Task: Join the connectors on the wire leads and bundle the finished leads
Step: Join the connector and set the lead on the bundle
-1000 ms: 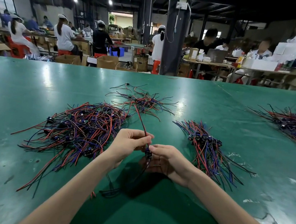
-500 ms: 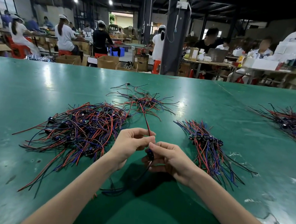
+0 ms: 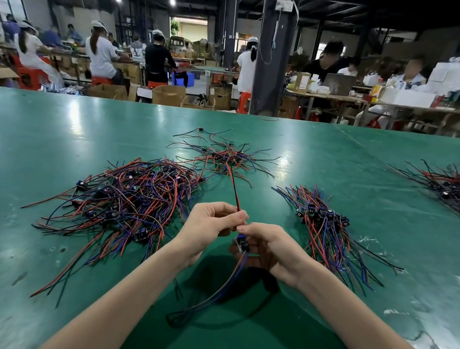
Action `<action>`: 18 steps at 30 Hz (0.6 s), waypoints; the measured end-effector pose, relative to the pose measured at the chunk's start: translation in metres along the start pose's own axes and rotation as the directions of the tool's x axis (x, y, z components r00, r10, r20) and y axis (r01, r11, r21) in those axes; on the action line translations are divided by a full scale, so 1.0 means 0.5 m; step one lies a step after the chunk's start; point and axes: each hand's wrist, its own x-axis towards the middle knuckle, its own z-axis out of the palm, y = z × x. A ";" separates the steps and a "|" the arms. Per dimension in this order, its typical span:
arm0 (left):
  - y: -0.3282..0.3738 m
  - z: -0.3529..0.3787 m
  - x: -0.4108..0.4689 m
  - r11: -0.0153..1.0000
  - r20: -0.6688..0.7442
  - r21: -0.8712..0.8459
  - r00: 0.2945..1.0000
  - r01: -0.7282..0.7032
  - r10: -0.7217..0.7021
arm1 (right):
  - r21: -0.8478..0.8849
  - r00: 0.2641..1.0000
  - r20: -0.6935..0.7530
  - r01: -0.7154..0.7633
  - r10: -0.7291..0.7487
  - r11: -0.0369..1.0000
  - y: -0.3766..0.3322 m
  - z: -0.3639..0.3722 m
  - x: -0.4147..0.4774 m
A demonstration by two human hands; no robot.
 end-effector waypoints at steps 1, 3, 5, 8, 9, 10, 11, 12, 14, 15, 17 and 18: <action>-0.002 0.001 0.001 0.999 -0.005 0.030 1.000 -0.019 0.019 | 0.002 1.000 -0.014 0.002 -0.002 1.000 0.000 -0.001 0.001; -0.004 0.001 0.003 0.992 -0.010 0.096 0.997 -0.079 0.080 | -0.002 0.999 -0.040 0.004 -0.004 1.000 0.001 0.000 0.002; -0.005 -0.002 0.004 0.981 -0.017 0.137 0.990 -0.140 0.143 | -0.013 0.999 -0.054 0.004 -0.005 1.000 0.001 0.000 0.002; -0.007 -0.011 0.011 0.962 -0.072 0.197 0.976 -0.188 0.205 | -0.045 0.999 -0.043 0.004 -0.006 0.999 -0.002 0.002 -0.001; -0.008 -0.015 0.015 0.959 -0.098 0.210 0.972 -0.188 0.212 | -0.056 0.999 -0.036 0.000 -0.002 0.998 -0.004 0.003 -0.003; -0.008 -0.019 0.018 0.959 -0.123 0.216 0.969 -0.184 0.214 | -0.066 1.000 -0.031 -0.004 0.002 0.998 -0.005 0.004 -0.004; -0.009 -0.022 0.021 0.959 -0.149 0.221 0.966 -0.178 0.213 | -0.075 1.000 -0.027 -0.004 0.002 0.997 -0.005 0.004 -0.005; -0.010 -0.026 0.024 0.960 -0.174 0.225 0.962 -0.168 0.209 | -0.082 1.000 -0.024 -0.003 0.001 0.997 -0.006 0.005 -0.006; -0.011 -0.033 0.029 0.961 -0.217 0.232 0.956 -0.148 0.200 | -0.095 1.000 -0.017 0.000 -0.002 0.995 -0.005 0.006 -0.007; -0.012 -0.038 0.032 0.961 -0.238 0.235 0.950 -0.142 0.199 | -0.102 1.000 -0.013 0.003 -0.004 0.995 -0.005 0.006 -0.007; -0.013 -0.049 0.037 0.958 -0.279 0.254 0.938 -0.134 0.205 | -0.111 1.000 -0.008 0.008 -0.009 0.994 -0.005 0.006 -0.008; -0.013 -0.054 0.039 0.955 -0.296 0.268 0.932 -0.130 0.210 | -0.112 1.000 -0.005 0.011 -0.012 0.994 -0.005 0.007 -0.008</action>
